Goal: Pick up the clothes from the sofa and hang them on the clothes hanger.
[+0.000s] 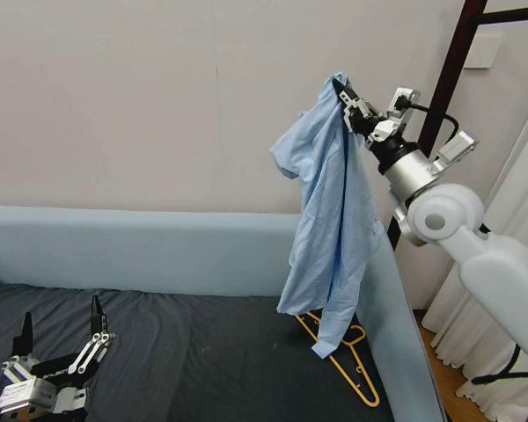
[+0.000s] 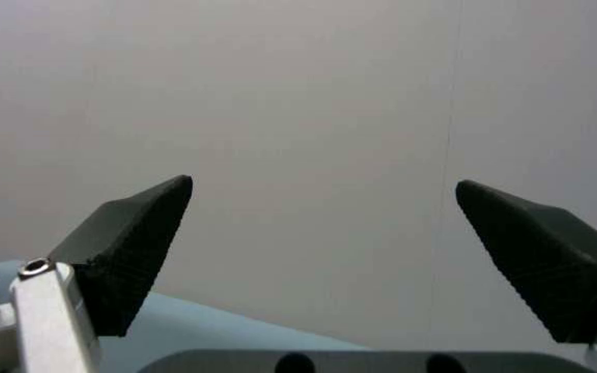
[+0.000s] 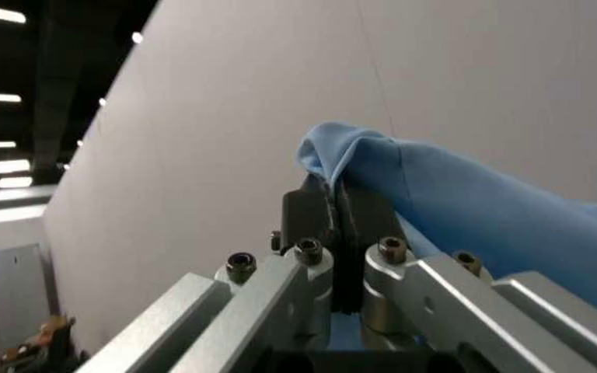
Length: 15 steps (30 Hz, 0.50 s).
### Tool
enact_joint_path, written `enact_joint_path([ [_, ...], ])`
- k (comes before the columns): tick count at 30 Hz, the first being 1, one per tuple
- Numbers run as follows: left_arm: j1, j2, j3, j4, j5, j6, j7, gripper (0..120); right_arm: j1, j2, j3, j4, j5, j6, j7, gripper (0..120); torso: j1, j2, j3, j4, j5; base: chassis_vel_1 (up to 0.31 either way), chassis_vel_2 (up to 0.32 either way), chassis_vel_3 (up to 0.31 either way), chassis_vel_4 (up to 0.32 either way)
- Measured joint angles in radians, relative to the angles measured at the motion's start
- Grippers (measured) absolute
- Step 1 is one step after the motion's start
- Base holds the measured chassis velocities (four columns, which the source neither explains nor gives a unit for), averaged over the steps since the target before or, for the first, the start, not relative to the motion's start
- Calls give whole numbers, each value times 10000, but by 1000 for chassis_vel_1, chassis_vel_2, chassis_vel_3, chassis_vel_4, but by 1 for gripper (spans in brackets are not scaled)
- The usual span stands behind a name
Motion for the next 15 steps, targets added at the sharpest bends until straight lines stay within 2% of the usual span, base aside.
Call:
enact_joint_path([
  [1, 0, 0, 0, 0, 0, 0, 0, 100, 0, 0, 0, 0, 0, 0, 0, 0, 0, 0, 0, 0, 0, 0, 0, 0, 0],
  [4, -54, -10, 38, 107, 29, -19, 5, 100, -2761, -35, -308, -11, -1350, 241, 64, 0, -1, -1, 1, -6, 10, 0, 0, 0, 0],
  [5, -54, -10, 38, 107, 29, -19, 5, 100, -2761, -35, -308, -11, -1350, 241, 64, 0, -1, -1, 1, -6, 10, 0, 0, 0, 0],
  [8, -126, -24, 166, 192, 59, -18, 13, 100, -5050, -85, -754, -250, -2970, -622, 1628, 0, -2, -1, 1, -7, 9, 0, 0, 0, 0],
  [10, -141, -24, 195, 210, 65, -11, 18, 100, -5393, -97, -813, -304, -3262, -889, 1952, 0, -2, 0, 0, -7, 8, 0, 0, 0, 0],
  [13, -232, -19, 272, 311, 72, 35, 24, 100, -6395, -103, -982, -549, -4200, -2227, 3111, 0, -3, 0, 0, -5, 5, 0, 0, 0, 0],
  [15, -241, -17, 280, 321, 72, 41, 25, 100, -6487, -97, -984, -579, -4320, -2432, 3244, 0, -3, 0, 0, -4, 6, 0, 0, 0, 0],
])
